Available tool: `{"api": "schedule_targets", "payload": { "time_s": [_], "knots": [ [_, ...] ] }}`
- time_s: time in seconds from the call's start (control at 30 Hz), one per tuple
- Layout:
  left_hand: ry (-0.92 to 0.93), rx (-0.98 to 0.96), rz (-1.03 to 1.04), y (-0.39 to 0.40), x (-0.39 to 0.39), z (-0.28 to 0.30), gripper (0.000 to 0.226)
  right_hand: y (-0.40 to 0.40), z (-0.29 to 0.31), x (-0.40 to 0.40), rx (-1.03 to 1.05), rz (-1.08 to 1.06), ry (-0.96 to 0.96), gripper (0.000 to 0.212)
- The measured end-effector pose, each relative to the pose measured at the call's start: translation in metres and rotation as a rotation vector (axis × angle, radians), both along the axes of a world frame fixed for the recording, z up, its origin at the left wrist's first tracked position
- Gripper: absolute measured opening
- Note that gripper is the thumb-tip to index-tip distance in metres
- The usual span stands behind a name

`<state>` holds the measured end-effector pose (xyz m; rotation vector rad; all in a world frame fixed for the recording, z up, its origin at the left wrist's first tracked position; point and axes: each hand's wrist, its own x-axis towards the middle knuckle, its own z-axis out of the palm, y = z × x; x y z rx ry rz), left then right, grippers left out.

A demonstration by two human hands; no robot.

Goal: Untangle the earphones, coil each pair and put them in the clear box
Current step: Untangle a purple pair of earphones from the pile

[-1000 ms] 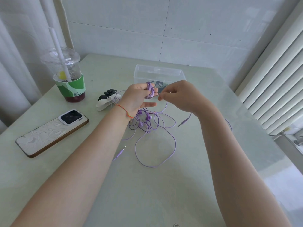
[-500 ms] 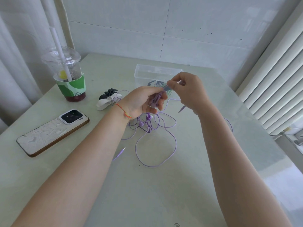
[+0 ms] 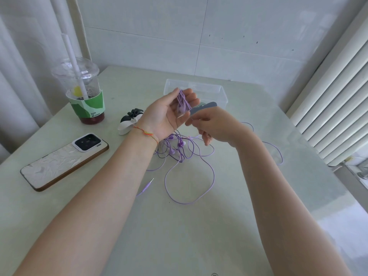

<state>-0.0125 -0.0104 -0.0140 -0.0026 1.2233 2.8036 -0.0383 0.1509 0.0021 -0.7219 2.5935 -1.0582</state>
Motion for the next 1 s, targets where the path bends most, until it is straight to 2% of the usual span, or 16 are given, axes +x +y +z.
{"api": "schedule_targets", "payload": {
  "time_s": [0.13, 0.33, 0.5, 0.63, 0.8, 0.87, 1.0],
  "knots": [
    [0.005, -0.051, 0.017, -0.004, -0.001, -0.002, 0.034, 0.0, 0.003, 0.005, 0.07, 0.05, -0.046, 0.022],
    [-0.001, -0.291, 0.062, -0.002, -0.003, -0.007, 0.029, 0.001, 0.007, 0.003, 0.053, -0.047, 0.039, 0.026],
    [-0.041, -0.394, 0.089, 0.001, -0.002, -0.007, 0.032, 0.0, 0.012, 0.005, 0.092, 0.001, 0.1, 0.029],
    [-0.048, -0.608, 0.023, 0.003, 0.0, -0.006, 0.03, 0.001, 0.013, 0.004, 0.125, -0.013, 0.205, 0.02],
    [-0.038, -0.765, -0.071, 0.006, 0.001, -0.005, 0.024, 0.004, 0.013, -0.001, 0.029, -0.097, 0.285, 0.021],
    [-0.025, -0.766, -0.119, 0.007, 0.001, -0.004, 0.029, 0.004, 0.012, -0.002, 0.011, -0.105, 0.3, 0.025],
    [-0.004, -0.643, -0.254, 0.007, 0.002, -0.003, 0.05, 0.003, 0.01, -0.002, -0.053, -0.105, 0.277, 0.024]
  ]
}}
